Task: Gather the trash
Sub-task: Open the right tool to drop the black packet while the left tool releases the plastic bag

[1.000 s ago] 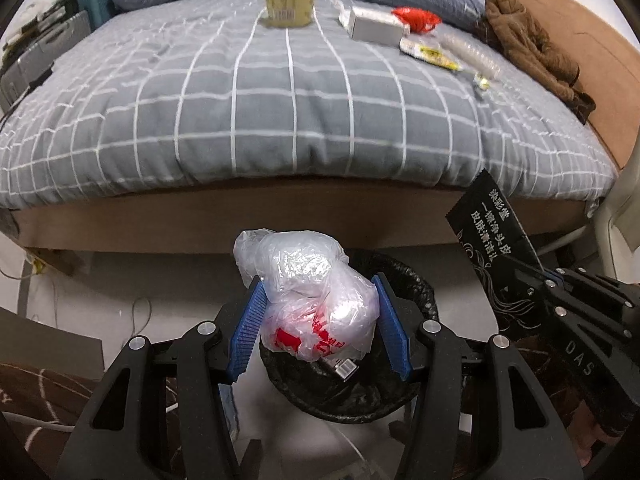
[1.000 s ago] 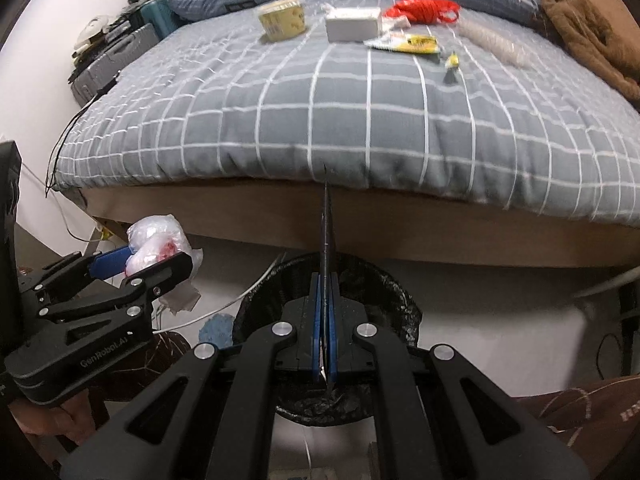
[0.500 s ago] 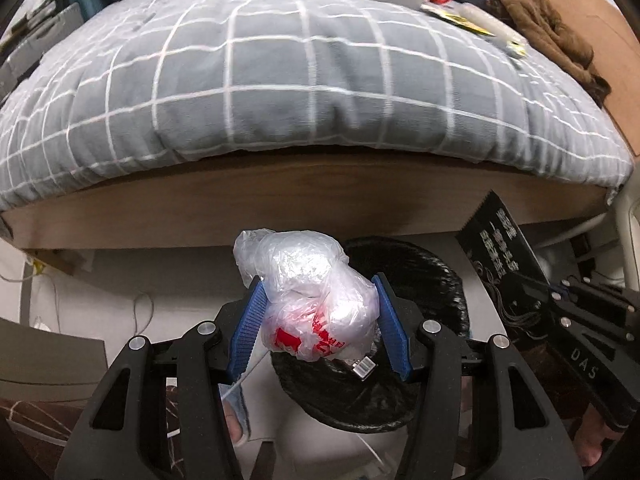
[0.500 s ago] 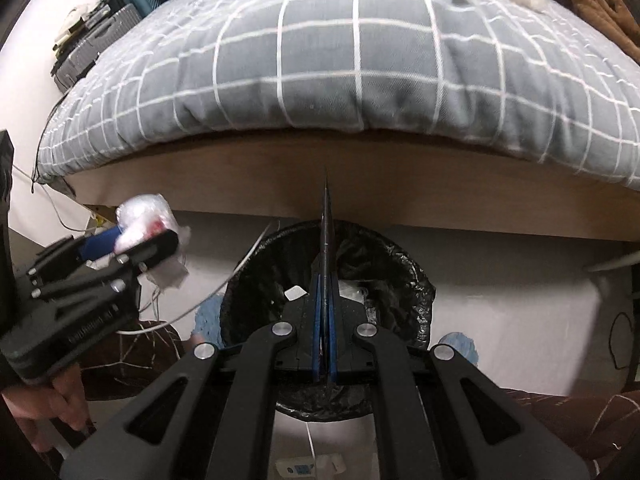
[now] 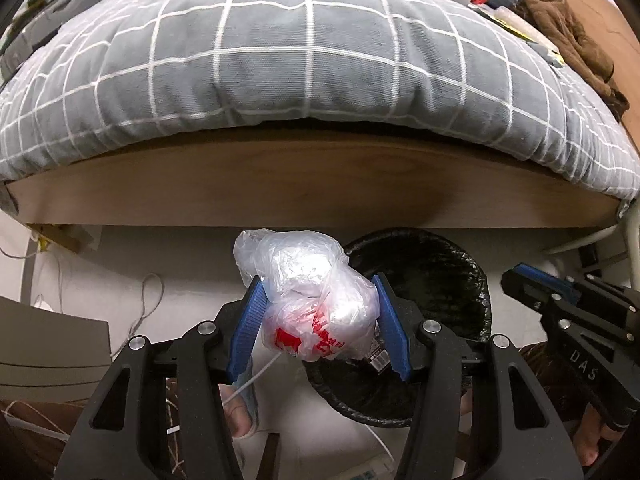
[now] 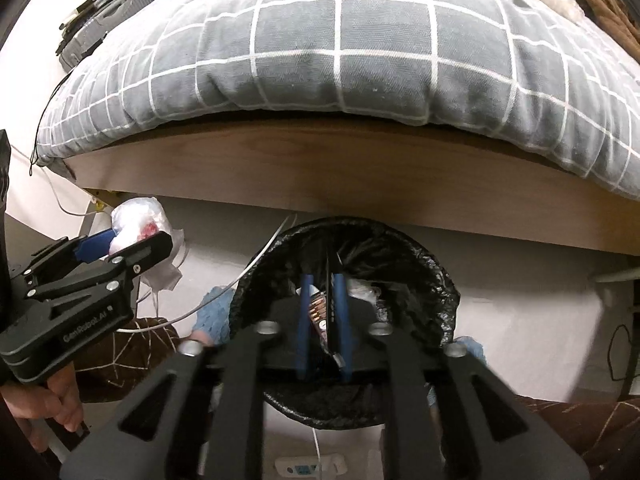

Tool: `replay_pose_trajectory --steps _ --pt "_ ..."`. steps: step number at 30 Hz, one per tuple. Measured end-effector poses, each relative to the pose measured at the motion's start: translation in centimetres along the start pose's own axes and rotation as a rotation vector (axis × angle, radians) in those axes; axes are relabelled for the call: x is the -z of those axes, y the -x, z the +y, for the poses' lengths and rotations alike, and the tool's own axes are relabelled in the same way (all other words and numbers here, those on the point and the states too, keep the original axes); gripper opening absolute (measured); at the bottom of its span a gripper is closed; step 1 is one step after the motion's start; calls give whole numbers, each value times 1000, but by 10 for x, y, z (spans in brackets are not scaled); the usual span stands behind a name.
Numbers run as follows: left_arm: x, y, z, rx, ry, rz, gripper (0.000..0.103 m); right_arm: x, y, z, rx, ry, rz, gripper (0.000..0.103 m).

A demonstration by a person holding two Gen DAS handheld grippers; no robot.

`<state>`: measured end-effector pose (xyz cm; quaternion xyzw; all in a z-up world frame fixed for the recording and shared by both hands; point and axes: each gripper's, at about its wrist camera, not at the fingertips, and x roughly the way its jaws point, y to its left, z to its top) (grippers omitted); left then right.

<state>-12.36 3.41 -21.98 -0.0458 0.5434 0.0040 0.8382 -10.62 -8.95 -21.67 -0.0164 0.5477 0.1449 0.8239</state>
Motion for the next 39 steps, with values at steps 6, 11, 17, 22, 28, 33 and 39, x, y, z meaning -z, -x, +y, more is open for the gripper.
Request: replay_pose_trajectory --steps 6,11,17,22,28,33,39 --pt "1 -1 -15 15 -39 1 53 0 13 -16 44 -20 -49 57" --pt "1 -3 -31 33 -61 12 53 0 23 -39 77 -50 -82 76" --pt "0 -4 -56 61 -82 23 53 1 40 -75 149 -123 -131 90" --pt "-1 -4 -82 81 -117 29 53 1 51 -91 188 -155 -165 94" --pt "-1 -9 -97 97 -146 44 54 2 57 -102 225 -161 -178 95" --pt "1 -16 -103 75 -157 54 60 4 58 -107 231 -175 -171 95" --pt "-2 -15 -104 39 -164 18 80 1 63 -105 244 -168 -195 95"
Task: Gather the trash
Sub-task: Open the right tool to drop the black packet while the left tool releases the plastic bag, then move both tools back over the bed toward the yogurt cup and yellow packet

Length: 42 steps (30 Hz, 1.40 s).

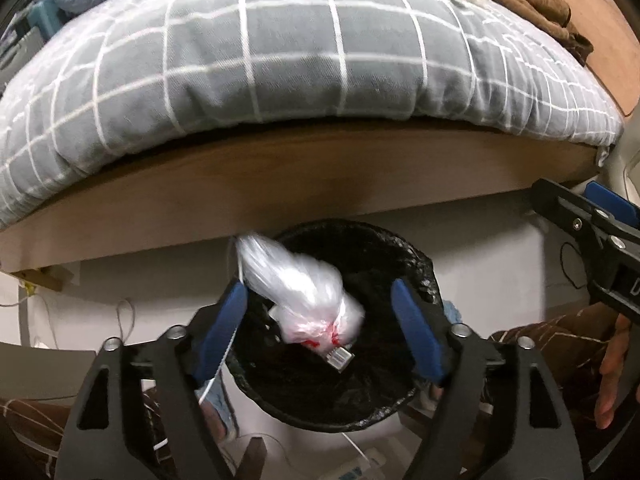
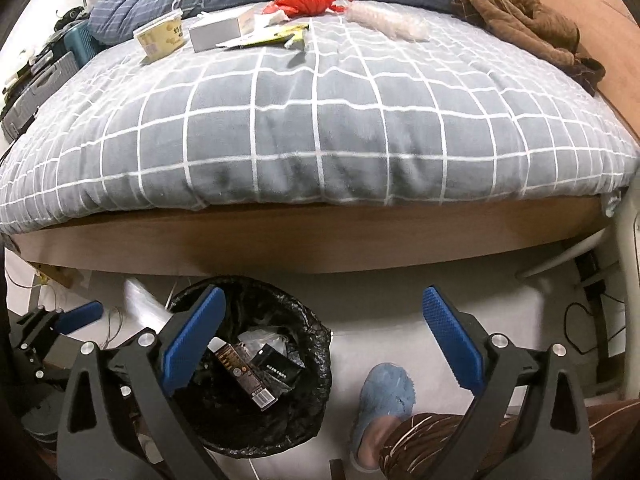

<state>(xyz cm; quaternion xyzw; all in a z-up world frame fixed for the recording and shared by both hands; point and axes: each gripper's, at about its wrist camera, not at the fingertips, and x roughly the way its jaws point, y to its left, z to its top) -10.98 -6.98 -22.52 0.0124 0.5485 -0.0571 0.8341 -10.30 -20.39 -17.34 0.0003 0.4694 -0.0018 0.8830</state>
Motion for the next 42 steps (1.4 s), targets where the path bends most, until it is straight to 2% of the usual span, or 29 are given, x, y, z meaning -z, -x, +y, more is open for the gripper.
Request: replay_pose_trajectory --steps 2,7,18,28,38,42 --pt "-6 7 1 -12 -11 -22 89 -3 4 0 3 1 -13 95" --pt "-17 24 6 -29 -13 -91 97 -14 18 0 7 2 -63 95" --pt "-43 66 16 -51 -17 -194 97 -38 50 -2 -18 -14 -168 95" --pt "-72 101 23 -35 2 -295 97 -63 72 4 -16 -9 -251 95" --pt "-99 106 29 -53 30 -328 97 -90 76 3 -30 -36 -282 95" --pt "-111 112 35 -41 49 -346 97 -101 68 8 -56 -27 -260 95"
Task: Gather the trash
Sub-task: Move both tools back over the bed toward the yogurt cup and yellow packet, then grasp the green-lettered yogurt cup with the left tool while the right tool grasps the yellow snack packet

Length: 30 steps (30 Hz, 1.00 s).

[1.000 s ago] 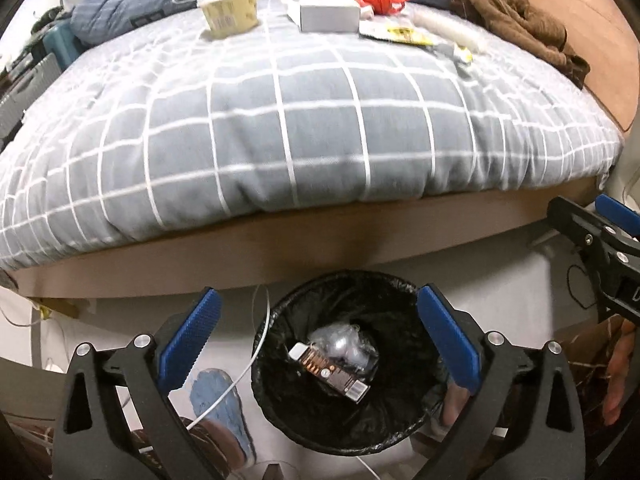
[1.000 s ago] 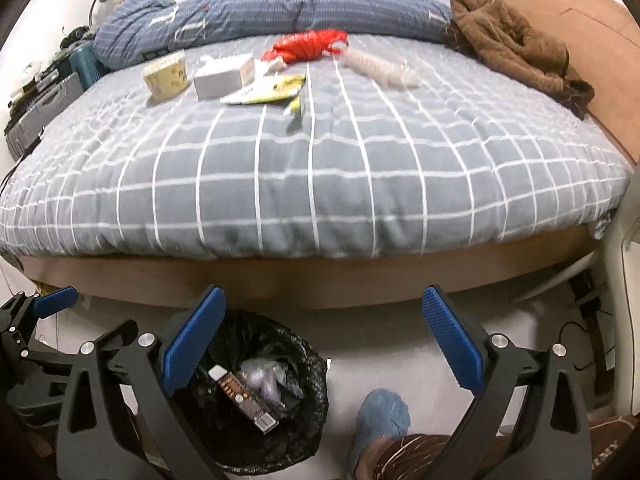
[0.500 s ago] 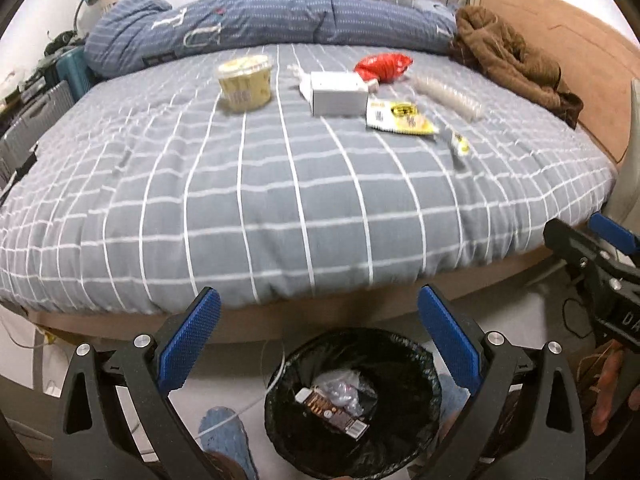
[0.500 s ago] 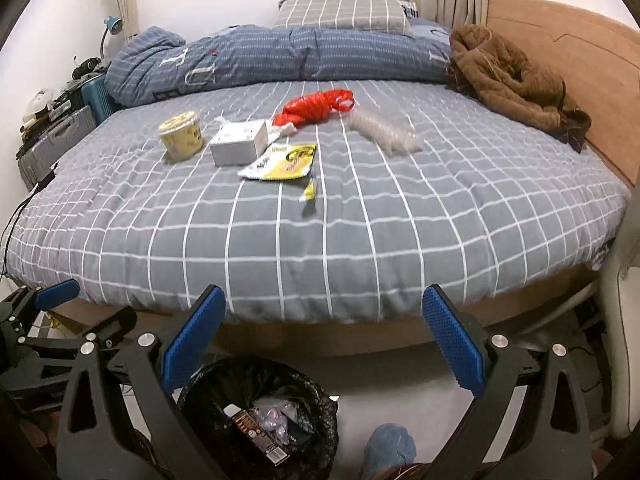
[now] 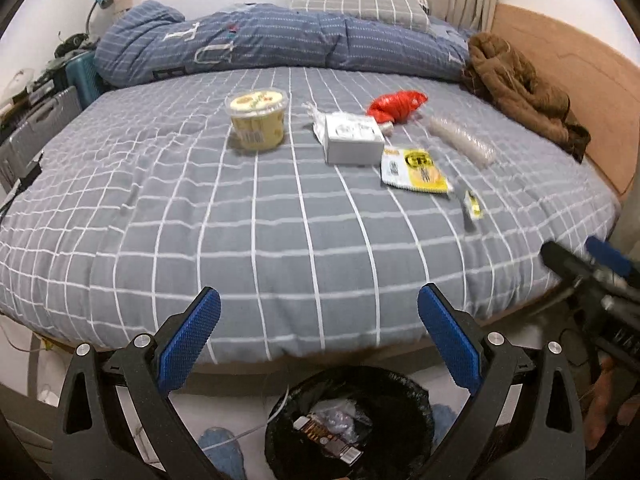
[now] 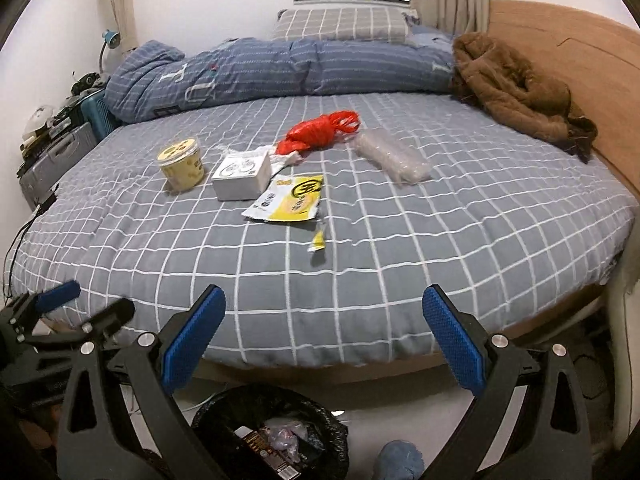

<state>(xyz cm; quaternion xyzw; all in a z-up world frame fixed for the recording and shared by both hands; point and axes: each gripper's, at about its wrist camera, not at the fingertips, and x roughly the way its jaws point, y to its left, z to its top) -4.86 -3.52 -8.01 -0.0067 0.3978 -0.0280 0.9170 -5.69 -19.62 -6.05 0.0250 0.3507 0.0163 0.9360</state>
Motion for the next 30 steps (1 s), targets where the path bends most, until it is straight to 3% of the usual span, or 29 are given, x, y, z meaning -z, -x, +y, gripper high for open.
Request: replay_pose_trajectory --steps 15,30 --pt "-78 -60 45 -82 46 -16 97 -50 -55 10 -9 19 12 95" --pt "-134 -127 71 -89 74 -1 97 -81 -135 44 -25 71 96 95"
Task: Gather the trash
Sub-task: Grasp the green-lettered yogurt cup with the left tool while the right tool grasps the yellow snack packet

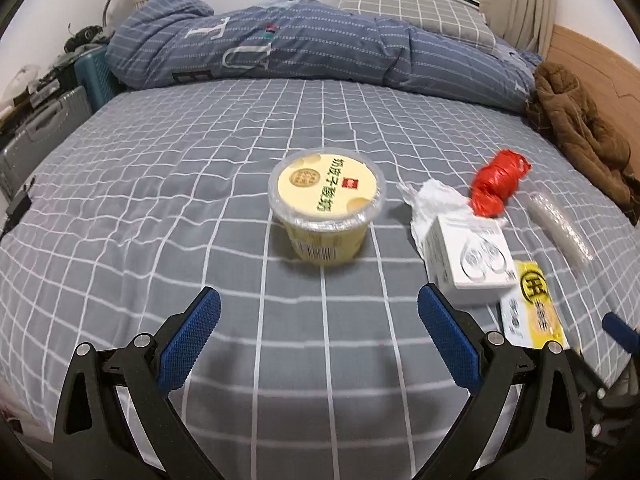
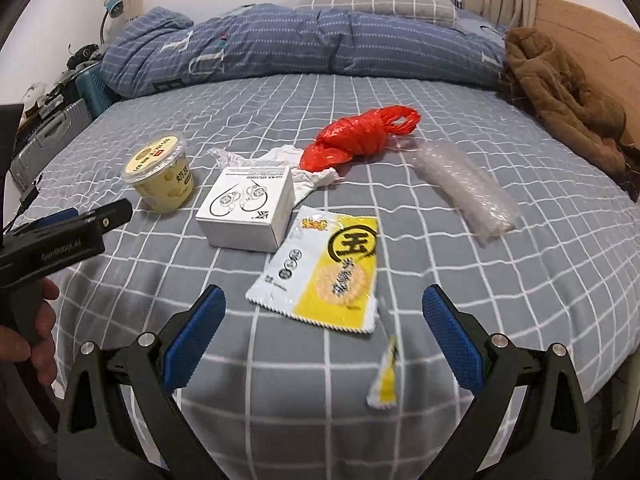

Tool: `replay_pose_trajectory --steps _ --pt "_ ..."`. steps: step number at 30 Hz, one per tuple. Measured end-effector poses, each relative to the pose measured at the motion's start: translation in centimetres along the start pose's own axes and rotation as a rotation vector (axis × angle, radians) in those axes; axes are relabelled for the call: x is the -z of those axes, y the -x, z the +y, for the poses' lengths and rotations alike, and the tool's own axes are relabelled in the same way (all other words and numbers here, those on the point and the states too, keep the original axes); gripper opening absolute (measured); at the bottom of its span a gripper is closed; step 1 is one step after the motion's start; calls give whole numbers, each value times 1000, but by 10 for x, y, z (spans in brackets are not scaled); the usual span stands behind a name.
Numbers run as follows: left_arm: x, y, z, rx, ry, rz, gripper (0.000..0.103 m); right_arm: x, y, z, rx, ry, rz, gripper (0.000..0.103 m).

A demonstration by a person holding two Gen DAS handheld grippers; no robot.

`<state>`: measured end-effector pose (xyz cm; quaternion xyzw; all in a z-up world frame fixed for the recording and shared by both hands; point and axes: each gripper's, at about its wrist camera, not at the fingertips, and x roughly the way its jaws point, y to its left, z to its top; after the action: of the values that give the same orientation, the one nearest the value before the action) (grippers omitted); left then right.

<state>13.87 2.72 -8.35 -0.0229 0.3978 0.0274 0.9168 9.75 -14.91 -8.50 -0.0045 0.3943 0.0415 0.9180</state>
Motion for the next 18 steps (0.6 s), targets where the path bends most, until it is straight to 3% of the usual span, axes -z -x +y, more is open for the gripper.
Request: replay_pose_trajectory --steps 18 --pt "-37 -68 2 -23 13 16 97 -22 -69 1 4 -43 120 95"
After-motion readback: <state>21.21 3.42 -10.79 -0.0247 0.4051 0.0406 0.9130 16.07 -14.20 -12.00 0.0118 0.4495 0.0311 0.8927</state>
